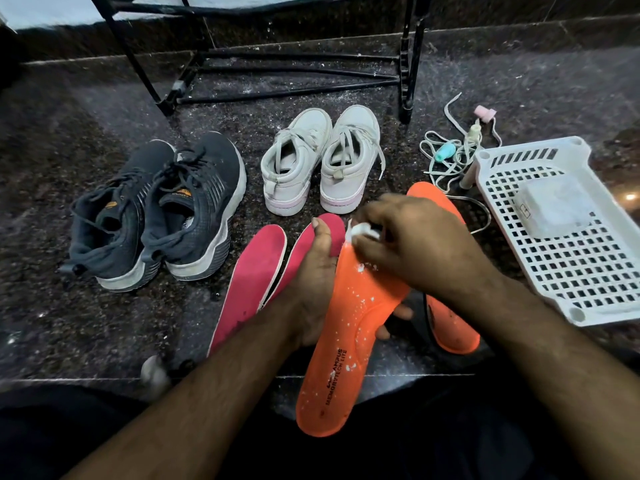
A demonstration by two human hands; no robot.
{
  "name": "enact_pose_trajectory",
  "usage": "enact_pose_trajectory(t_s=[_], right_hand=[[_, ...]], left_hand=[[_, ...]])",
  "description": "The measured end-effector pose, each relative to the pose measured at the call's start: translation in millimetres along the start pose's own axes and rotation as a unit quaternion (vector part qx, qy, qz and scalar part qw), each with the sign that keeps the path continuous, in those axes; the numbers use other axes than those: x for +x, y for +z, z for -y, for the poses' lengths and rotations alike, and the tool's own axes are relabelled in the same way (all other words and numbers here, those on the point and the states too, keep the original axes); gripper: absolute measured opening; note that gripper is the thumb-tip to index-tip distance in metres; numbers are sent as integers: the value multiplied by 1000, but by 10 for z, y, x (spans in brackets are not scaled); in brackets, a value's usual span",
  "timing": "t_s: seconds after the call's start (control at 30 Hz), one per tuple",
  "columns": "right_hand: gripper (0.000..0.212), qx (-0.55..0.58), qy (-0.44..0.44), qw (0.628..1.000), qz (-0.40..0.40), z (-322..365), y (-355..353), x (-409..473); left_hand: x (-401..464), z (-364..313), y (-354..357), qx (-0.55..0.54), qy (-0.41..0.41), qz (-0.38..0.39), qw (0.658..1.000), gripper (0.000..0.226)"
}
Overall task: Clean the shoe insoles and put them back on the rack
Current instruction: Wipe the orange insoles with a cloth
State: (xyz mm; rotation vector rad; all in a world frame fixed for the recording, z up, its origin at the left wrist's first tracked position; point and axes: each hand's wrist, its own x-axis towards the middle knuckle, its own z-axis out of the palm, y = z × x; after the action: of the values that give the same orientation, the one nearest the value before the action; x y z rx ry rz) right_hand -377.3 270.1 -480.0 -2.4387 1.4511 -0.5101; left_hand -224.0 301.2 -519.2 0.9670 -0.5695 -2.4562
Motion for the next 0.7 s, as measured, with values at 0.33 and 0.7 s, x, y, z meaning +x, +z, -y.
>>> enact_pose_trajectory(t_s=[0.33, 0.7], right_hand=[[21, -18, 26, 999, -7, -41, -36, 15], [25, 22, 1, 1000, 5, -62, -105, 36]], left_hand=[[-3, 7, 3, 21, 6, 3, 1000, 115], [9, 16, -14, 63, 0, -5, 998, 117]])
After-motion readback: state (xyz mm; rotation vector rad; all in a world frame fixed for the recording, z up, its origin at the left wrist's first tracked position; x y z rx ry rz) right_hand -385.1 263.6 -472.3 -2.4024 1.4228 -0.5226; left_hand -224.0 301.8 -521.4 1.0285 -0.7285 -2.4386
